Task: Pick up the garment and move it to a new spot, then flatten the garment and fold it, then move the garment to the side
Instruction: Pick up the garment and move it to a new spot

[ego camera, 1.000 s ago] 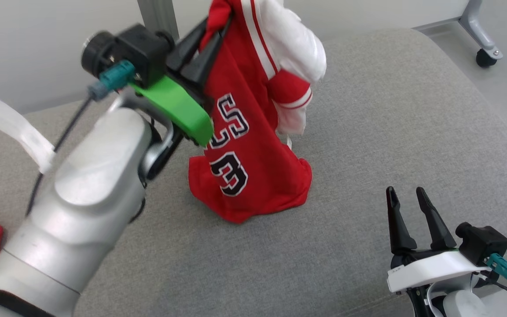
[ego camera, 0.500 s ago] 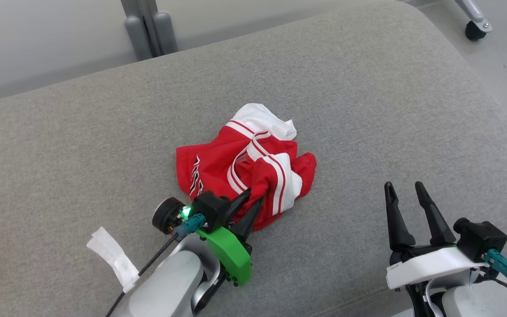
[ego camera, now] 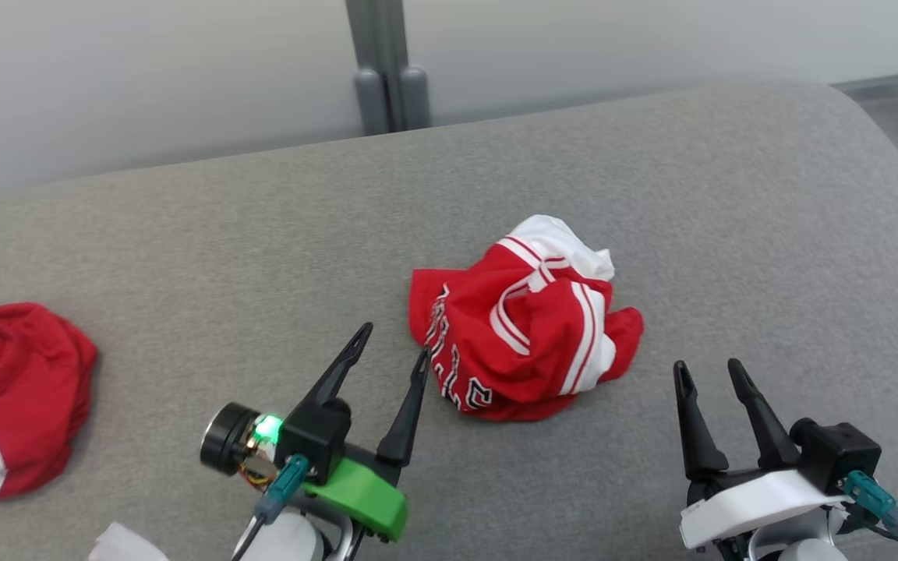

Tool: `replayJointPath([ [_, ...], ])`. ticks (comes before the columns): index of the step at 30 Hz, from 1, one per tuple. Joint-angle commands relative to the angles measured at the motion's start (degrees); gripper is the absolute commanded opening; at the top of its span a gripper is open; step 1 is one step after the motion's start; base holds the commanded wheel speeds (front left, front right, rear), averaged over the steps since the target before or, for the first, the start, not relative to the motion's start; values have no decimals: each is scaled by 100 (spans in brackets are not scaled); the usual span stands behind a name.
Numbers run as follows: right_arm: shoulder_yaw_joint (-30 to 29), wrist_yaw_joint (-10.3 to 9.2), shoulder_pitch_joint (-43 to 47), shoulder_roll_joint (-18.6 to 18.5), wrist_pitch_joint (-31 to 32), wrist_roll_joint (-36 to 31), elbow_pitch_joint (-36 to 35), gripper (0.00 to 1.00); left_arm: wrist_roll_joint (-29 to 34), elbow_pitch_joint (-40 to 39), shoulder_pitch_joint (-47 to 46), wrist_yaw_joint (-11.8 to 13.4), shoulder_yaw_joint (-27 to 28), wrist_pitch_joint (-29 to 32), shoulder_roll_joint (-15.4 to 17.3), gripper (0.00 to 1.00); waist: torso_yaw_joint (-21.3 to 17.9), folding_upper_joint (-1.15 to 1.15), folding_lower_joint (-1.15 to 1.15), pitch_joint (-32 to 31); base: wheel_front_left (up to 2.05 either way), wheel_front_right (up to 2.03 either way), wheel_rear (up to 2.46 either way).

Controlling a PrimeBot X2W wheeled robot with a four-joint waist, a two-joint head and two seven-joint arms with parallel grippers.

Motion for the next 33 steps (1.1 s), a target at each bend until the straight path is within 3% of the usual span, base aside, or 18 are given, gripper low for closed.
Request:
replayJointPath([
  [1, 34, 1, 145, -5, -2, -96, 6, 100, 54, -94, 294, 86, 148, -3, 23, 100, 840, 0, 0, -628, 0, 0, 0],
  [8, 106, 1, 362, -10, -2, -413, -99, 100, 53, -657, 1453, 296, 1285, -3, -45, 100, 1110, 0, 0, -857, 0, 0, 0],
  [15, -147, 1, 743, -9, -2, -725, -289, 100, 332, -1105, 2301, 238, 2187, -3, -265, 100, 1183, 0, 0, -1017, 0, 0, 0],
  [21, -381, 1, 1166, -9, -2, -847, -338, 100, 638, -1226, 2559, -79, 2352, -3, -424, 100, 1217, 0, 0, -1119, 0, 0, 0],
  [33, -385, 1, 1192, -7, -2, -823, -324, 100, 778, -1200, 2486, -361, 2393, -3, -516, 100, 1080, 0, 0, -1113, 0, 0, 0],
])
